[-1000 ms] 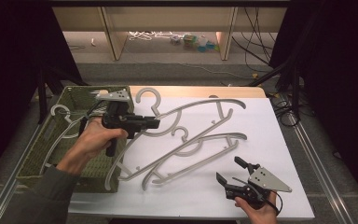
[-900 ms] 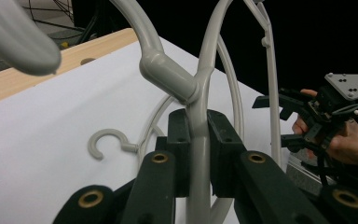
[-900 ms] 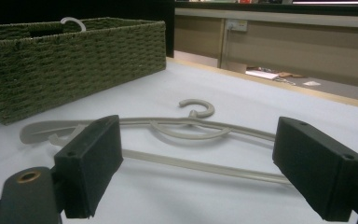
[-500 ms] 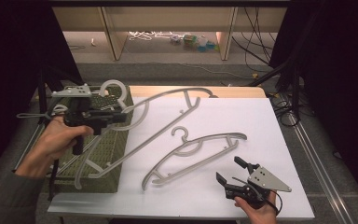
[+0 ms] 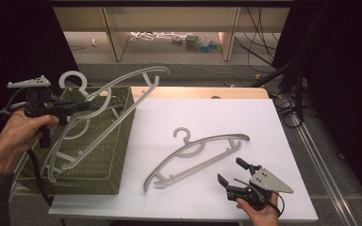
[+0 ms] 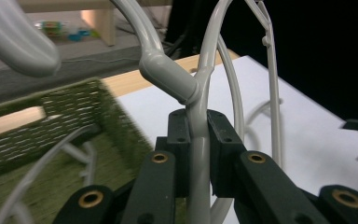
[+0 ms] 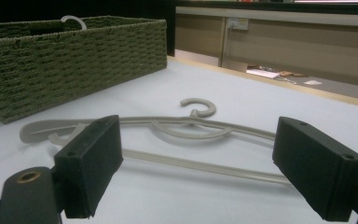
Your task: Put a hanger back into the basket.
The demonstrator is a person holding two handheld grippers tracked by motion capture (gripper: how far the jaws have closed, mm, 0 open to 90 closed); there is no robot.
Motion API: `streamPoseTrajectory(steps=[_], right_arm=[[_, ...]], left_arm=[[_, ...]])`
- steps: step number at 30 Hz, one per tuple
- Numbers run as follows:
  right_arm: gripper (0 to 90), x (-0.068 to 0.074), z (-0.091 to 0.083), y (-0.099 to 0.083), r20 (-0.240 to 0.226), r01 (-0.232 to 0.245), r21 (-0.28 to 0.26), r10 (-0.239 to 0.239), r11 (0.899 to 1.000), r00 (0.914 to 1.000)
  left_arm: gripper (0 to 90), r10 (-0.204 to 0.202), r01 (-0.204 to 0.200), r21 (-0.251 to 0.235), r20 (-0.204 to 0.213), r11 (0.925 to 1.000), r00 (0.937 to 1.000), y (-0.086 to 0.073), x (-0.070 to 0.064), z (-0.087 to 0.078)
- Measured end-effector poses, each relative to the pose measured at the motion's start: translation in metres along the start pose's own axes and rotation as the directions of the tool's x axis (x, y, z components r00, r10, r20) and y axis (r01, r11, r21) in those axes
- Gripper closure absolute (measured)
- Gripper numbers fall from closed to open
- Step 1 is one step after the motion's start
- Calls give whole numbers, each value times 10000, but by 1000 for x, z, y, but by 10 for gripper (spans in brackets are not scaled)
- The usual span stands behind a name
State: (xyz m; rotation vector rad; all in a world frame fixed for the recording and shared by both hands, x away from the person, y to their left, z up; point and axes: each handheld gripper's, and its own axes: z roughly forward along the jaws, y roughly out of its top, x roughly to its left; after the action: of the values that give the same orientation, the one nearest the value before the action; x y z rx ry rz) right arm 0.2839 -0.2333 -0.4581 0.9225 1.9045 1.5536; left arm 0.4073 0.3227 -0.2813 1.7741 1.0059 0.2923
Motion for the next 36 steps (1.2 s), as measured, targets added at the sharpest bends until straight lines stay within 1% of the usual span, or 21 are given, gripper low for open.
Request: streamPoseTrajectory(steps=[1,2,3,5,8,10,11,15,16,18,21,25,28,29,30,31,32,33,34,35,36], right_arm=[[164,0,0,0,-9,4,-24,-4,10000,10000],[164,0,-1,0,29,28,170,-28,9999,10000],[164,0,0,0,10,10,20,-10,10000,10000],[164,0,-1,0,68,43,170,-44,9998,10000],[164,-1,-1,0,55,70,159,-71,9998,10000],[164,-1,-1,0,63,73,166,-74,9998,10000],[164,0,-1,0,149,102,230,-105,9997,9998],[164,0,0,0,103,131,192,-133,9997,9999],[164,0,0,0,101,164,195,-166,9997,9998],[164,0,2,-1,6,46,53,-46,10000,10000],[165,0,3,-1,4,24,47,-24,10000,10000],[165,1,3,-1,-6,21,112,-21,9999,10000],[164,0,1,-1,97,69,340,-73,9994,9999],[164,0,2,-1,151,116,204,-119,9997,9998],[165,0,2,-1,128,125,201,-128,9997,9998],[164,0,1,-1,92,133,322,-136,9994,9999],[164,0,2,-2,99,118,256,-121,9996,9999],[165,0,2,-2,116,138,269,-141,9995,9998],[165,0,2,-2,121,142,250,-145,9996,9998],[164,0,2,-1,119,140,249,-143,9996,9998],[164,0,2,-1,94,132,239,-134,9996,9999]], left_arm=[[805,27,-27,0,-259,10000,9997,-1,7,-2],[805,-45,46,26,-422,10000,9991,-1,11,-5],[805,-54,59,78,-616,10000,9981,-2,15,-8],[805,-8,16,80,-1034,10000,9946,-3,23,-15],[805,-132,126,-52,-1290,9999,9916,-6,33,-25],[805,-63,67,23,-1581,10000,9874,-8,38,-30],[805,-27,47,100,-1850,9999,9827,-10,43,-34],[805,-203,234,118,-2171,9997,9759,-18,59,-41],[805,-172,234,231,-2397,9995,9707,-20,64,-42],[805,-228,319,303,-2631,9990,9645,-25,71,-44],[805,-410,502,278,-2667,9983,9629,-32,80,-44],[805,-396,593,590,-2919,9965,9556,-38,90,-40],[805,-460,694,700,-2928,9951,9551,-41,95,-37],[805,-425,675,751,-2956,9949,9544,-40,96,-36],[804,-314,573,741,-3122,9956,9495,-39,97,-34],[805,-251,553,857,-3205,9948,9469,-37,98,-33],[805,-236,545,895,-3157,9945,9486,-35,99,-32],[804,-218,507,826,-3193,9953,9474,-32,99,-29],[805,-255,544,848,-3112,9949,9500,-30,99,-28],[805,-149,444,856,-3191,9953,9476,-28,99,-26],[805,-155,464,895,-3194,9949,9475,-26,99,-23]])
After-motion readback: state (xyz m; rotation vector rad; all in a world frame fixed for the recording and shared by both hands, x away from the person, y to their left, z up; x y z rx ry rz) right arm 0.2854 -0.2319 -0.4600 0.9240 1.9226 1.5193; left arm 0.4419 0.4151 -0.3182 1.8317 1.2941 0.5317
